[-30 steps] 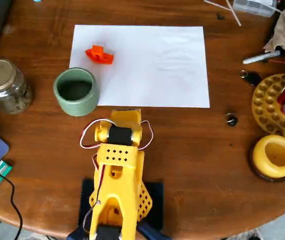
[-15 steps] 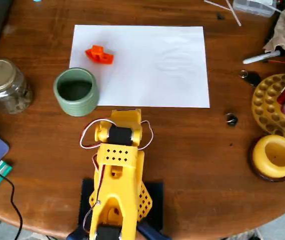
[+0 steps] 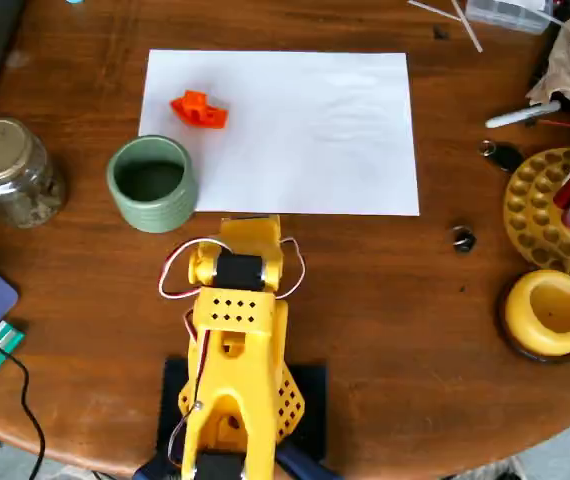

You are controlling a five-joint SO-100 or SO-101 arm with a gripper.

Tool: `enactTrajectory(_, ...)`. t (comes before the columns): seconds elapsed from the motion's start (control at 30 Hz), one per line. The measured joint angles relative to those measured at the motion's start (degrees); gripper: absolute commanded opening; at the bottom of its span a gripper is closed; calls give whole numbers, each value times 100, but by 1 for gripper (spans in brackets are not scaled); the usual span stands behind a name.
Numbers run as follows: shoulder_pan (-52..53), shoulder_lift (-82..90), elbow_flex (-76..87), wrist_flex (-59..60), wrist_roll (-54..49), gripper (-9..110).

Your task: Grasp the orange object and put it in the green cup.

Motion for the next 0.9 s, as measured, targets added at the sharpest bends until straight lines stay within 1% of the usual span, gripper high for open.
enactTrajectory(0.07, 44, 0, 0, -246, -18, 0)
enactTrajectory(0.13, 0, 0, 0, -624, 272, 0)
enactTrajectory(0.27, -18, 0, 0, -1204, 1617, 0)
enactTrajectory(0.37, -114, 0, 0, -1371, 2795, 0)
enactTrajectory(0.47, -202, 0, 0, -1477, 3586, 0)
enactTrajectory(0.6, -202, -9, 0, -1485, 5563, 0)
enactTrajectory(0.67, -202, -9, 0, -1494, 6346, 0)
enactTrajectory(0.77, -202, -44, 0, -1652, 7163, 0)
enactTrajectory(0.9, -325, -62, 0, -2294, 7778, 0)
